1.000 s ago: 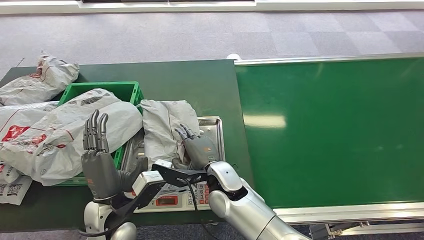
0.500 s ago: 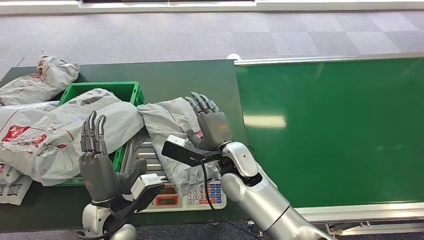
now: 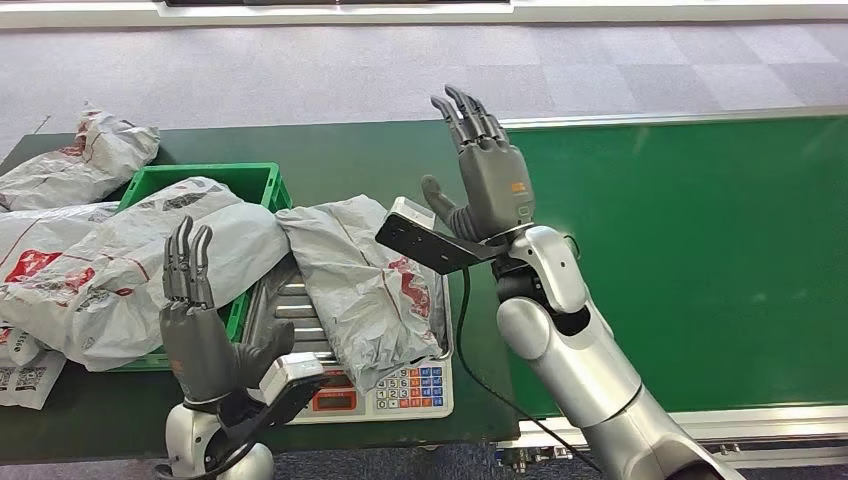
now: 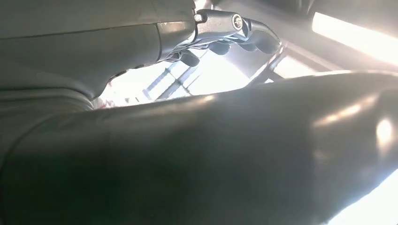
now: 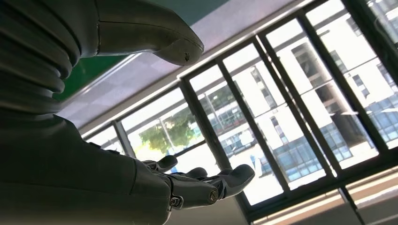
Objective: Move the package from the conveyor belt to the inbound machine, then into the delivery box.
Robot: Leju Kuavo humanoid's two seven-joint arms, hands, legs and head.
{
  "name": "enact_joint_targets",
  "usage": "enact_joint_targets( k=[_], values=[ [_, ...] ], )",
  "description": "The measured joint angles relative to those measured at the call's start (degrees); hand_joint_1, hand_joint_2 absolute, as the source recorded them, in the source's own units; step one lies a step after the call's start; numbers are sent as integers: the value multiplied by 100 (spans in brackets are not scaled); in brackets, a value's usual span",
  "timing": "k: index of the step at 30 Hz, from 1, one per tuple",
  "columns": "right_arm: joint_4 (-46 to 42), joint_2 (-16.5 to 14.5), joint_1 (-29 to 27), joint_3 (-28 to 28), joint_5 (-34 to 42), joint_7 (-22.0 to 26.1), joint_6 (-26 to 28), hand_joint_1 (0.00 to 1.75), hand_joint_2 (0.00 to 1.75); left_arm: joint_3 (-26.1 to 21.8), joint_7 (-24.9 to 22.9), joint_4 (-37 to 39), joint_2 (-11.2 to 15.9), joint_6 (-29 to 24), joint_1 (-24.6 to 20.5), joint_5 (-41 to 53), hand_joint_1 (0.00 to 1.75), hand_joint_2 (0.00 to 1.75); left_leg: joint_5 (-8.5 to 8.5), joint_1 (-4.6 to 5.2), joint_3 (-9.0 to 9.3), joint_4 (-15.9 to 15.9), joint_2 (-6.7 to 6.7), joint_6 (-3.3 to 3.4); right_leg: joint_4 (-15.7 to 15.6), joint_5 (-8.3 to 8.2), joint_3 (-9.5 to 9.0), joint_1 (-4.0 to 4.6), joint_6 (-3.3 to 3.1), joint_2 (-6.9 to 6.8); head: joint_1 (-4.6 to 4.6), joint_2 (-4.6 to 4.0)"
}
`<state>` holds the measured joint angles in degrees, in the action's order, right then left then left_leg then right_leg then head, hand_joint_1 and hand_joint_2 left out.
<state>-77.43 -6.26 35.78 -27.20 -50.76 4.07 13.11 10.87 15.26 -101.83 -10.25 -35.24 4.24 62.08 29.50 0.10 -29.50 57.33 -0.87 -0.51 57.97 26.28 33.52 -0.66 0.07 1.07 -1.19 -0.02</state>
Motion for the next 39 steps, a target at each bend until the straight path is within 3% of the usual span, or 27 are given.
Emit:
enact_joint_targets(
  k=[5,10,14,18,23,28,33,39],
  values=[
    [-494,499,-314,116,-369,-30,-163,0,175,116,-416,543,283,1661,-867,330,0,0,-3,0,6,2,-9,-1,-1,-2,-7,1,-2,-10,1,0],
    [-905,1188,-1201,282,-324,205,131,0,175,333,-215,1766,785,2354,-2149,-35,0,0,-7,-1,9,4,-18,-2,-1,-5,-11,2,-2,-19,-1,0],
    [-1323,1646,-2134,457,-307,356,368,0,175,660,-48,2935,1259,2931,-3337,-643,0,175,-7,-1,5,4,-13,-2,-1,-7,-6,1,-4,-14,-1,0],
    [-1726,1996,-2915,631,-297,418,505,0,175,1022,-52,3759,1637,3290,-4132,-892,0,175,-6,-2,-3,2,-6,-2,0,-7,2,1,-5,-6,0,0],
    [-2121,2287,-3597,871,-297,357,577,0,175,1406,-106,4337,1888,3580,-4655,-1057,0,175,-6,-1,-9,2,-17,-2,-1,-5,7,2,-5,-15,-1,0],
    [-2702,2556,-4710,1296,-241,303,949,0,175,1894,-5,4952,2123,4148,-5140,-1398,0,175,-2,-1,-15,2,-18,0,-1,-3,8,0,-4,-18,-1,0],
    [-3226,2653,-5530,1474,-380,18,1278,0,175,2375,219,5585,2273,4705,-5299,-1882,0,175,0,-1,-14,-2,-9,0,-1,-3,11,0,-4,-11,-1,0],
    [-3475,2688,-5845,1487,-477,-194,1359,0,175,2803,423,6053,2404,5476,-5300,-2431,0,175,0,-2,-7,-3,5,0,-1,-3,5,0,-4,-2,-1,0]
  ],
)
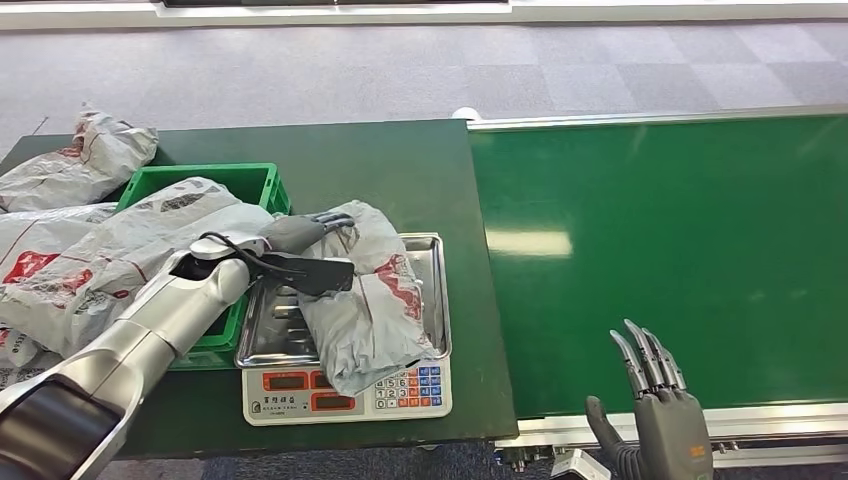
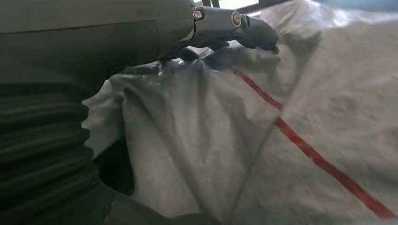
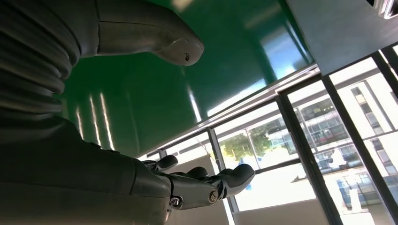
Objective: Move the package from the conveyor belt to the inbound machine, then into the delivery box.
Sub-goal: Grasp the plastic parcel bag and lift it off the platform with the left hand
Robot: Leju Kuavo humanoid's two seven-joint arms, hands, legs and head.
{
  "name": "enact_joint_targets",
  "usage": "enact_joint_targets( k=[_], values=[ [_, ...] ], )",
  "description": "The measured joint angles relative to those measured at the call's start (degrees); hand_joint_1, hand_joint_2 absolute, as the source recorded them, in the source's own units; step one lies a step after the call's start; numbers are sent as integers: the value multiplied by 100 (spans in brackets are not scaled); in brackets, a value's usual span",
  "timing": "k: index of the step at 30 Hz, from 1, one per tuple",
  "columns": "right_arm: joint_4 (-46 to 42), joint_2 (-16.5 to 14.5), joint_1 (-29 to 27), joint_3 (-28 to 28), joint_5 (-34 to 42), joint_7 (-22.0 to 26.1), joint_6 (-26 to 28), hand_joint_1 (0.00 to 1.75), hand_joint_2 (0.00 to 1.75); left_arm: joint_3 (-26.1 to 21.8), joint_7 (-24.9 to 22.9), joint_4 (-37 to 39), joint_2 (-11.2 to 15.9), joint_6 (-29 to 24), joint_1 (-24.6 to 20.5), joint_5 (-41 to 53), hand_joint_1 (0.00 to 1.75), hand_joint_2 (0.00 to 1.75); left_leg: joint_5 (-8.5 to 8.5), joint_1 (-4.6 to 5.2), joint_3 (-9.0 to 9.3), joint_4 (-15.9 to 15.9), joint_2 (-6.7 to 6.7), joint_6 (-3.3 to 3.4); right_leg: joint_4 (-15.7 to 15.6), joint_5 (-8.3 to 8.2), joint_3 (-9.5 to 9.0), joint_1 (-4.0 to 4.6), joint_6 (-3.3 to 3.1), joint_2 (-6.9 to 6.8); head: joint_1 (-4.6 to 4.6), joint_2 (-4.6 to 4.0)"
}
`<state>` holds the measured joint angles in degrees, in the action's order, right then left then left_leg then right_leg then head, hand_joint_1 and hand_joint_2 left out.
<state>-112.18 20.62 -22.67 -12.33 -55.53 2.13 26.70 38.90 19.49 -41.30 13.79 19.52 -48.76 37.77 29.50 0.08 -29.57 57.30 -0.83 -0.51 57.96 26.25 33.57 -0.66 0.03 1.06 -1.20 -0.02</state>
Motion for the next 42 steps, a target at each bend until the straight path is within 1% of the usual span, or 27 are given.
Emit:
enact_joint_targets(
  k=[3,9,13,16,19,24,31,42],
  values=[
    [-16,11,-13,0,17,-21,9,0,175,168,36,67,63,199,-1,-113,0,175,0,0,7,0,0,0,0,0,-9,0,0,-1,0,0],
    [-29,12,-15,0,27,-19,11,0,175,304,44,99,121,271,-29,-183,0,175,4,0,3,-3,0,0,0,3,-27,0,0,0,0,0],
    [-32,12,-23,0,34,-18,40,0,175,442,117,99,182,382,-17,-318,175,175,12,0,2,-6,0,0,0,14,-48,-1,-4,-1,1,0],
    [-32,15,-19,0,62,-11,55,0,175,617,235,86,256,302,37,-372,175,175,13,1,19,-8,-7,1,0,23,-71,0,-6,-7,1,0],
    [-33,37,-5,0,127,-7,91,0,175,785,273,27,318,101,107,-373,175,175,17,1,39,-10,-17,1,0,32,-97,0,-6,-16,0,0],
    [-56,108,-31,0,193,-4,204,0,175,955,174,-230,461,-179,223,-335,175,175,23,1,54,-11,-13,0,0,32,-108,0,-7,-13,0,0],
    [-73,119,-34,0,201,25,283,0,175,1051,32,-618,656,-213,302,-331,175,175,26,-1,61,-13,-5,-5,0,32,-107,1,-7,-6,0,0],
    [-73,119,-39,0,193,80,331,0,175,1091,-1,-848,768,-194,356,-354,175,175,28,-1,60,-19,-3,-7,0,36,-102,1,-12,-4,0,0]
  ],
)
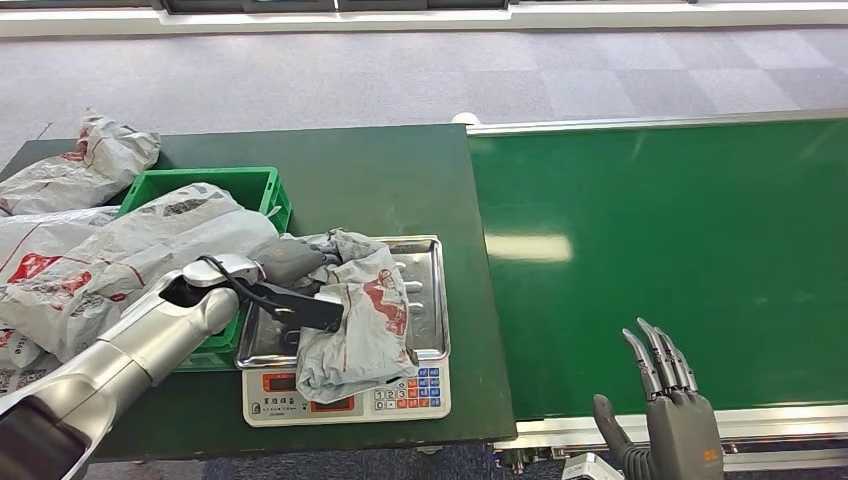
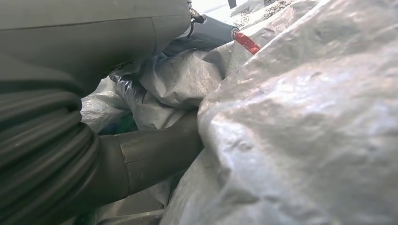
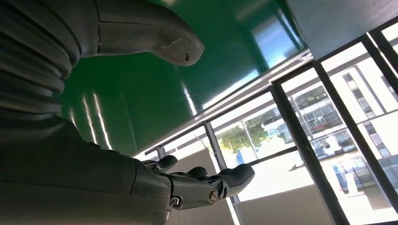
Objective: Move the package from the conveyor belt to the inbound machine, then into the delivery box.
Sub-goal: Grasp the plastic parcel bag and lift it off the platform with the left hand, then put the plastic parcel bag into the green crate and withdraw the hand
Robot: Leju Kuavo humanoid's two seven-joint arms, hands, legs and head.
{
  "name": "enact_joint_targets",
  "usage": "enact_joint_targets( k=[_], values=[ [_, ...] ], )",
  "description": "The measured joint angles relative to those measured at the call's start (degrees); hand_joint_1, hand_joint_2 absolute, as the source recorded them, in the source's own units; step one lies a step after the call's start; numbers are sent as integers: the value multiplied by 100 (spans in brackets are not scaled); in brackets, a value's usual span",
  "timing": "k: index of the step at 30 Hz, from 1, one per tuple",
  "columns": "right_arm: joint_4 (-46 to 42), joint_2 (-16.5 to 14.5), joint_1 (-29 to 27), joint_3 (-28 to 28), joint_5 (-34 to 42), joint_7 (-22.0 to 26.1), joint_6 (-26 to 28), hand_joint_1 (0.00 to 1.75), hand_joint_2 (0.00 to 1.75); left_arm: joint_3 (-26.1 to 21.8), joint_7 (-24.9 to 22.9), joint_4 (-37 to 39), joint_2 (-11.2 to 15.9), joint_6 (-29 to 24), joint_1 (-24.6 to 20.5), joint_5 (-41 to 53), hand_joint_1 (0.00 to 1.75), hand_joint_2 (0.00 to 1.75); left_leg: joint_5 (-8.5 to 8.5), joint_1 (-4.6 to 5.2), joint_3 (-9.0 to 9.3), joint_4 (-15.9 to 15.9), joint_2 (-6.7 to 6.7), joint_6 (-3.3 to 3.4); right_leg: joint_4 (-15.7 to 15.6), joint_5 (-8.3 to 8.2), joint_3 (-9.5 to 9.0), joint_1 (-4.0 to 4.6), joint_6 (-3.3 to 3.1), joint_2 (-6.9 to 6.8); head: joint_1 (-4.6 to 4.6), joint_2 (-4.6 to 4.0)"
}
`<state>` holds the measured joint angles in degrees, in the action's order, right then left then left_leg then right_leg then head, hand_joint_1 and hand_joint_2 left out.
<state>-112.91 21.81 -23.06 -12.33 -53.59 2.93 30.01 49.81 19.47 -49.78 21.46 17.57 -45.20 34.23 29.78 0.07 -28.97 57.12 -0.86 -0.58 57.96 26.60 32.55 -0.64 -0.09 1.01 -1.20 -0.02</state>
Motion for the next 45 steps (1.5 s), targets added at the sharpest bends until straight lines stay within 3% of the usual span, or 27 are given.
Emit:
enact_joint_targets(
  k=[14,23,26,31,37,45],
  values=[
    [-1,-2,-3,-2,-63,8,66,0,175,-7,-65,-141,19,-223,1,-268,175,175,-3,0,18,1,0,-3,0,-2,13,1,0,0,0,0],
    [-97,-26,-70,-5,-271,-120,69,0,175,-62,-216,-356,-115,-214,-262,-372,175,175,-11,1,14,7,-1,-5,0,-10,37,0,0,-2,0,0],
    [-145,-36,-110,-7,-320,-164,58,0,175,-59,-360,-469,-145,-389,-416,-68,175,175,-11,1,7,7,0,-5,0,-10,45,0,0,0,1,0],
    [-206,-104,-178,-10,-424,-184,27,0,175,-151,-1088,-1200,-108,-1572,-768,1617,175,175,-14,-1,-17,10,-3,-2,1,-12,62,1,1,-4,0,0],
    [-204,-298,-74,-20,-472,-92,-30,0,175,-727,-1353,-2245,5,-1431,-1092,1994,175,175,-13,-1,-23,8,0,-2,2,-12,71,0,1,1,1,0],
    [-146,-442,33,-22,-469,14,-104,0,175,-1151,-1361,-2744,144,-1467,-1040,2029,175,175,-14,-1,-28,7,-4,-2,2,-12,72,0,1,0,0,0]
  ],
)
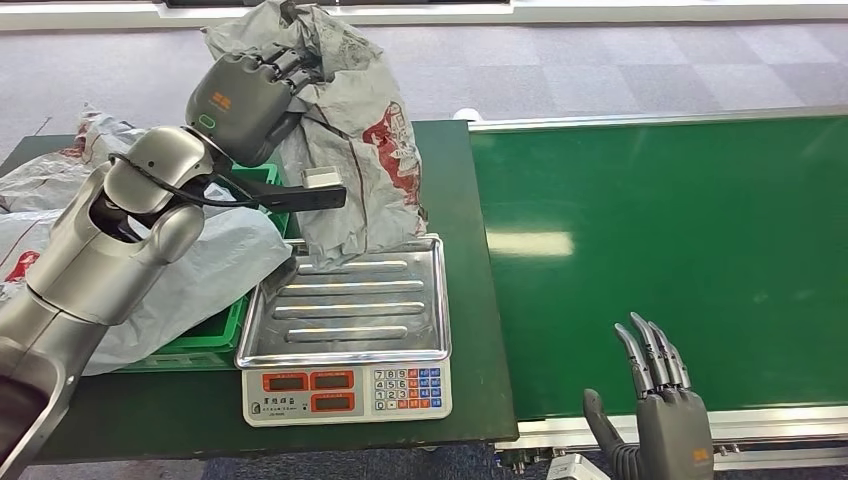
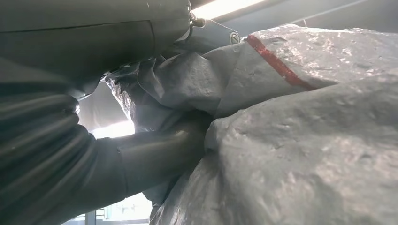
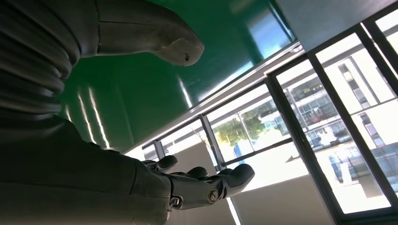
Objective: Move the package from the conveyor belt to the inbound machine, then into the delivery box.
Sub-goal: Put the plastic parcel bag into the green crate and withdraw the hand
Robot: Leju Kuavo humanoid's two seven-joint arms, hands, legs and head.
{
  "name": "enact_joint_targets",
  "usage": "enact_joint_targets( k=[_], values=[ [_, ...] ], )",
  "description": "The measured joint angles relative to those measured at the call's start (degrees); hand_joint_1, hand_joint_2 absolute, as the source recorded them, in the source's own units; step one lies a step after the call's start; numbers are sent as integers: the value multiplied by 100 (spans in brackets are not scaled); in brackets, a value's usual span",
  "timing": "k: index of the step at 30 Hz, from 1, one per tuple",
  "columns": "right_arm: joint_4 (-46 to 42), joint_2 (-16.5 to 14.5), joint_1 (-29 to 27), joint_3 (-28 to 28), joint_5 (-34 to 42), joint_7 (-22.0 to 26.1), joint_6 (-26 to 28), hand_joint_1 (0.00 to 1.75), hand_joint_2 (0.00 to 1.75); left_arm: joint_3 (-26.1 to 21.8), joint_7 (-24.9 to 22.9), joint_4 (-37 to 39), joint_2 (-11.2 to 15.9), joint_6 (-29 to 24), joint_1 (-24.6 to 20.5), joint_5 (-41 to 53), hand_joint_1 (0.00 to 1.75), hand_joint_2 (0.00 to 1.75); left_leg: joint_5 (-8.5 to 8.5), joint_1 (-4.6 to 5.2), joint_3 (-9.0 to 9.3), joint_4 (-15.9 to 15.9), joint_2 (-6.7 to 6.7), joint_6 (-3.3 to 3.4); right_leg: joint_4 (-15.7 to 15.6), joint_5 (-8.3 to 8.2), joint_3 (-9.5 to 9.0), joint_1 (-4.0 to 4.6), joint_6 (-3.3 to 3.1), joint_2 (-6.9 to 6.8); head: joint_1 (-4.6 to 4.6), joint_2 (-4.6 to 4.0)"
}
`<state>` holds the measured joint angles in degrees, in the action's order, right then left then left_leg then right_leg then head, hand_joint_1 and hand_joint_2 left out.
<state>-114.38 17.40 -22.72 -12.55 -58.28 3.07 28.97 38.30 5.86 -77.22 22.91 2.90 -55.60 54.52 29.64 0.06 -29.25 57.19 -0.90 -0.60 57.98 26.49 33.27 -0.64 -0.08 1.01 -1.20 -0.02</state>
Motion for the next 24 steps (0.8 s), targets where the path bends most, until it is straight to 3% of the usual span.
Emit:
enact_joint_targets(
  k=[8,13,19,24],
  values=[
    [23,-170,3,0,-108,-9,-164,0,175,-544,-337,183,250,28,26,565,175,175,0,-1,-1,-2,8,-1,3,0,5,0,0,8,0,0],
    [55,-248,5,0,-127,27,-236,0,175,-1351,-178,776,731,77,31,597,175,175,-3,-5,-3,-7,33,-5,8,-1,17,3,-2,26,0,0],
    [172,-282,99,0,-21,210,-298,0,175,-2360,233,1416,1516,241,303,180,175,175,-2,-7,-4,-11,52,-8,12,1,31,6,-6,51,2,0],
    [272,-299,186,2,35,215,-322,0,175,-2830,369,1682,1822,331,752,34,175,175,-2,-4,-8,-10,31,-8,10,3,24,4,-8,34,1,0]
  ],
)
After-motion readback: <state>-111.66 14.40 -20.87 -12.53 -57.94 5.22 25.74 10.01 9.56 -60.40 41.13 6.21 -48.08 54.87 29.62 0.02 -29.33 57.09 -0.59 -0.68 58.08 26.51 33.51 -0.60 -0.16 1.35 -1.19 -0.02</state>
